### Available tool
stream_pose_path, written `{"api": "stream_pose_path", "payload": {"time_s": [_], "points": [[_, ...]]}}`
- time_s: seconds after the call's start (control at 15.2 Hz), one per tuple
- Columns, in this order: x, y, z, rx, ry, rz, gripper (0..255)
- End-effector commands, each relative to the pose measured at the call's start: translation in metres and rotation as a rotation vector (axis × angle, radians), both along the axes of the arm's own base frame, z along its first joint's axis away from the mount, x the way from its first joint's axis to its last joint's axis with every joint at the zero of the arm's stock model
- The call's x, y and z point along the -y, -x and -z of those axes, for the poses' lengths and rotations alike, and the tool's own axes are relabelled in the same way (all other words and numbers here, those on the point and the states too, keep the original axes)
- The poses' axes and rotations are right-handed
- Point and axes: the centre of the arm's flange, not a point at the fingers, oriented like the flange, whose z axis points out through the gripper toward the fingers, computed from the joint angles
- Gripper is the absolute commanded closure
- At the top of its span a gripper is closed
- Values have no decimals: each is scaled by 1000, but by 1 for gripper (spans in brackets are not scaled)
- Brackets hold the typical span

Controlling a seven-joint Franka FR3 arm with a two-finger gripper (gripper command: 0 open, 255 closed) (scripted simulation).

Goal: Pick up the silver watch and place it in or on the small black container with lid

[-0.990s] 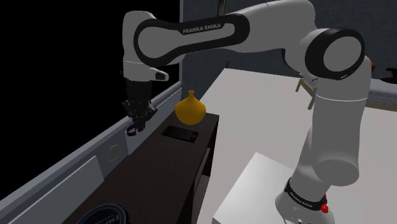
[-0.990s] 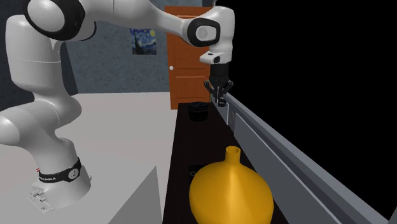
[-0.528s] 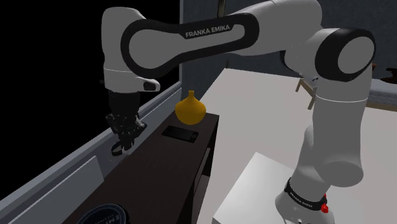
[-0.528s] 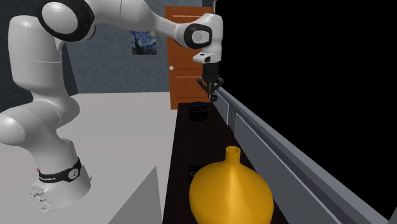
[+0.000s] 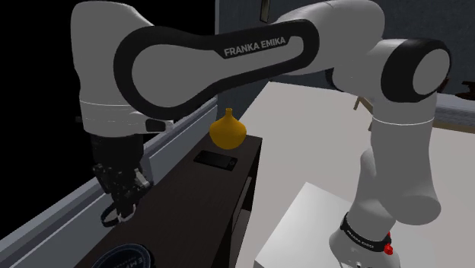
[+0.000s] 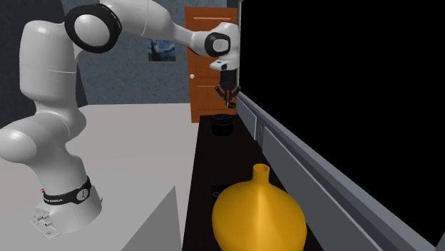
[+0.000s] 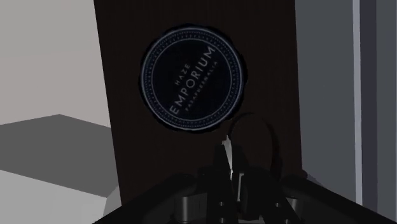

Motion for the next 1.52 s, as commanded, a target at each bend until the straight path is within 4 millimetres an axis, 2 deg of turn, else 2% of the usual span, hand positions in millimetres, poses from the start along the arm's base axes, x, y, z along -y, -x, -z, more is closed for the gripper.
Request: {"api": "stream_pose_path", "payload": {"time_s": [0.0,0.33,1.25,1.45], "points": [[-22,15,-3,0,0,1,255],[-72,48,-4,0,0,1,255],[-72,48,70,0,0,1,255],[-72,48,70,0,0,1,255]]}}
